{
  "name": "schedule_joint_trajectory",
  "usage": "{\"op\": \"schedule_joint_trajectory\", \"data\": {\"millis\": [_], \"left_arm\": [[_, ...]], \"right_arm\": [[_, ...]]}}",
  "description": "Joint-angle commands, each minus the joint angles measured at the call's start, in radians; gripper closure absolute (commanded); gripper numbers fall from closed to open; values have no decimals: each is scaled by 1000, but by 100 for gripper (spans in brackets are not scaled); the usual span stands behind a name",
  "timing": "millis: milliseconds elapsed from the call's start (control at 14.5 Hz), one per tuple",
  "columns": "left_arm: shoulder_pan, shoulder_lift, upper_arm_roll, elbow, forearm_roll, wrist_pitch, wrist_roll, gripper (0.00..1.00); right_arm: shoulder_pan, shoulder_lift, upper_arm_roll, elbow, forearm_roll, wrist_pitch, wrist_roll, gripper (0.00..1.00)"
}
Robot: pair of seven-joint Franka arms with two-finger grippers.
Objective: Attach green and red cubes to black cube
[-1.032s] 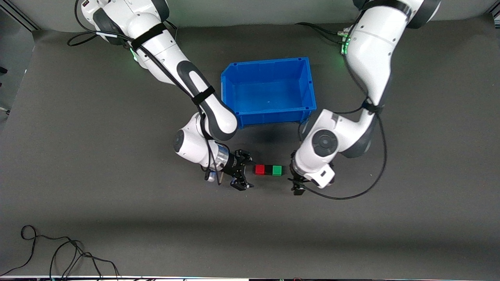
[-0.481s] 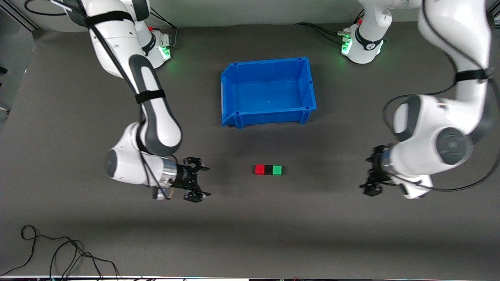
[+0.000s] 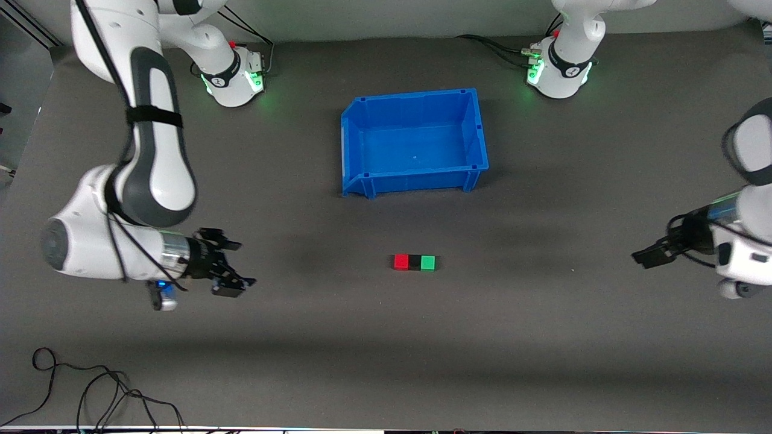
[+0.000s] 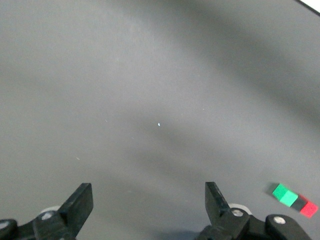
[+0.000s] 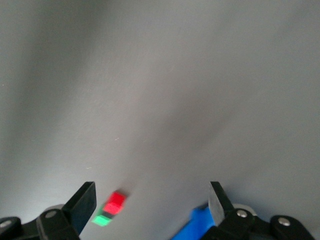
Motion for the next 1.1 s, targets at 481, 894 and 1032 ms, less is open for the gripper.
{"op": "schedule_joint_trajectory", "data": {"millis": [481, 894, 1032], "left_arm": [[-6, -13, -11, 161, 49, -182, 312, 0], [-20, -26, -17, 167, 111, -199, 353, 0], [-15, -27, -17, 167, 105, -201, 360, 0]], "right_arm": [[-222, -377, 151, -85, -481, -138, -600, 0], [-544, -500, 452, -133, -574, -138, -862, 0], [-595, -517, 486, -134, -574, -144, -936, 0]]}}
